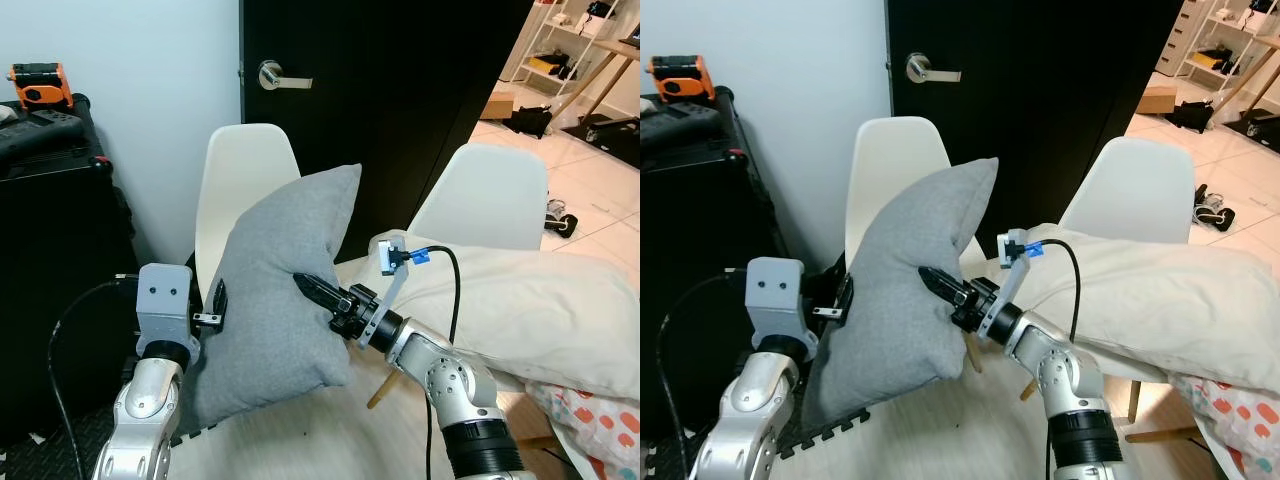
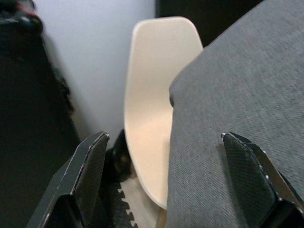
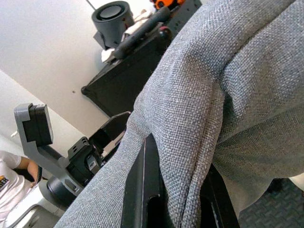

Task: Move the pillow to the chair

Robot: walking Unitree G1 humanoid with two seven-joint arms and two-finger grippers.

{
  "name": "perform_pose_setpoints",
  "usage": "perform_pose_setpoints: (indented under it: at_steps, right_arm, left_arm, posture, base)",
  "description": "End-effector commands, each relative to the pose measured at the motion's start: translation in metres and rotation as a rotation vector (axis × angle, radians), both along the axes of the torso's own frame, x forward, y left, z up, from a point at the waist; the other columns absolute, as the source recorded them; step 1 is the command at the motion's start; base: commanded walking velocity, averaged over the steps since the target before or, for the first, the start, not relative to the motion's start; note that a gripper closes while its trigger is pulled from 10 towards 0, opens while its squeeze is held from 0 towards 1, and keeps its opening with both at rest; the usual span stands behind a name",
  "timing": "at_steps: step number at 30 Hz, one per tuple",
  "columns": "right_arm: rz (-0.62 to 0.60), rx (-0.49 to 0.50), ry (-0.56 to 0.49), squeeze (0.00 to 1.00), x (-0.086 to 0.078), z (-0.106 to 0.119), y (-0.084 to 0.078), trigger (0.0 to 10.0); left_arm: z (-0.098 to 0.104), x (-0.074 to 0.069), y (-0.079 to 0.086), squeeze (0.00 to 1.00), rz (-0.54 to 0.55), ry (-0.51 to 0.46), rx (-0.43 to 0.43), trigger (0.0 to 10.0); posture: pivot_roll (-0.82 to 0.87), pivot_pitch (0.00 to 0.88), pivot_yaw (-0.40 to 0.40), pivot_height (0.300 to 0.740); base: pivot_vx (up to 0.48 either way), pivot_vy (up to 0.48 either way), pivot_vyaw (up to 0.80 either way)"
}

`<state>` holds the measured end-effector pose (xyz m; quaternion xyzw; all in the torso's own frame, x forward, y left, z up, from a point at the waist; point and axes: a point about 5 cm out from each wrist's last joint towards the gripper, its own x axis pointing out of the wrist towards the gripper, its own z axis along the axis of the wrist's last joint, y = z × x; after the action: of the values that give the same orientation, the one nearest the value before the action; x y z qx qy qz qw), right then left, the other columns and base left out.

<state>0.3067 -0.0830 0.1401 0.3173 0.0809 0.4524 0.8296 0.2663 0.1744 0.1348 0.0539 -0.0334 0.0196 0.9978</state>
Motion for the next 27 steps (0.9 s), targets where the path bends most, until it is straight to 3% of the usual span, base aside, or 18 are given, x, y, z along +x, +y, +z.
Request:
perform_pose_setpoints:
  at_steps: [1, 27]
  right_arm:
    - [-0.003, 0.052, -0.055, 0.0, 0.0034, 0.0145, -0.0016, 10.0]
    - [-0.005, 0.058, -0.049, 0.0, 0.0034, 0.0134, -0.0022, 10.0]
  left_arm:
    - [-0.0039, -0.0003, -0.0027, 0.0, -0.011, 0.013, -0.011, 10.0]
    - [-0.0052, 0.0003, -0.0043, 0.0, -0.017, 0.024, 0.005, 10.0]
  posture:
    - [0.02, 0.0, -0.121, 0.709]
    - [0.02, 0.0, -0.12, 0.709]
  base:
    - [0.304, 0.0, 0.0]
    - [0.327, 0.0, 0.0]
